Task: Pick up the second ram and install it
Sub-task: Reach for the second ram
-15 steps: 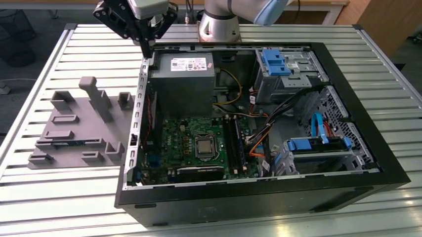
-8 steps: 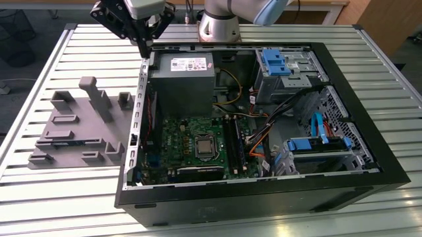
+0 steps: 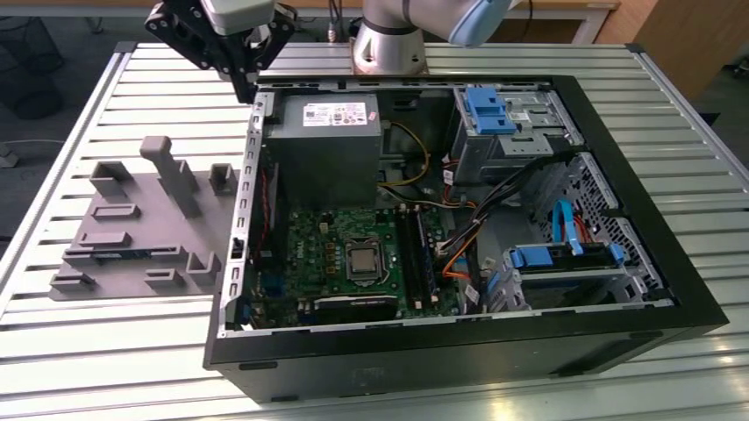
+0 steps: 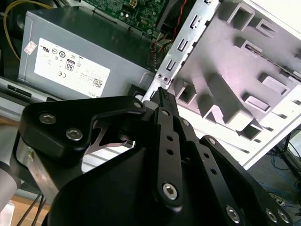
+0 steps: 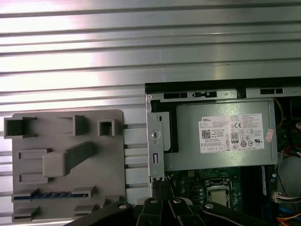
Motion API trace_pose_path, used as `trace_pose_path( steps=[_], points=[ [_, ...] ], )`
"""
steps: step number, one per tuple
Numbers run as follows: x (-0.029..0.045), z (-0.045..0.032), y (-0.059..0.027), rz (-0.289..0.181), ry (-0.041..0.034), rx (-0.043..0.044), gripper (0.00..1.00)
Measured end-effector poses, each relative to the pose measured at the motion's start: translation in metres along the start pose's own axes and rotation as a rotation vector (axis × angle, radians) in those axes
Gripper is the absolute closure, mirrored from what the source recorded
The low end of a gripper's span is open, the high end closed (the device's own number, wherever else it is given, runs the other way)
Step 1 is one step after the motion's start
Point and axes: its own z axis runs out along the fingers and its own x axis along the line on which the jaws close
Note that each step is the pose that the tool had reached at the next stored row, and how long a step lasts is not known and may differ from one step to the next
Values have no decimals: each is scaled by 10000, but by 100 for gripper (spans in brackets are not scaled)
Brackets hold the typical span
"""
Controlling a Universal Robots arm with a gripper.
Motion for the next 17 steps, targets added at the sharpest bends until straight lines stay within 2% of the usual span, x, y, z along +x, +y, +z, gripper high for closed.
trace_pose_path(
  steps=[17],
  points=[
    [268,1,-21,0,0,1,89]
  ],
)
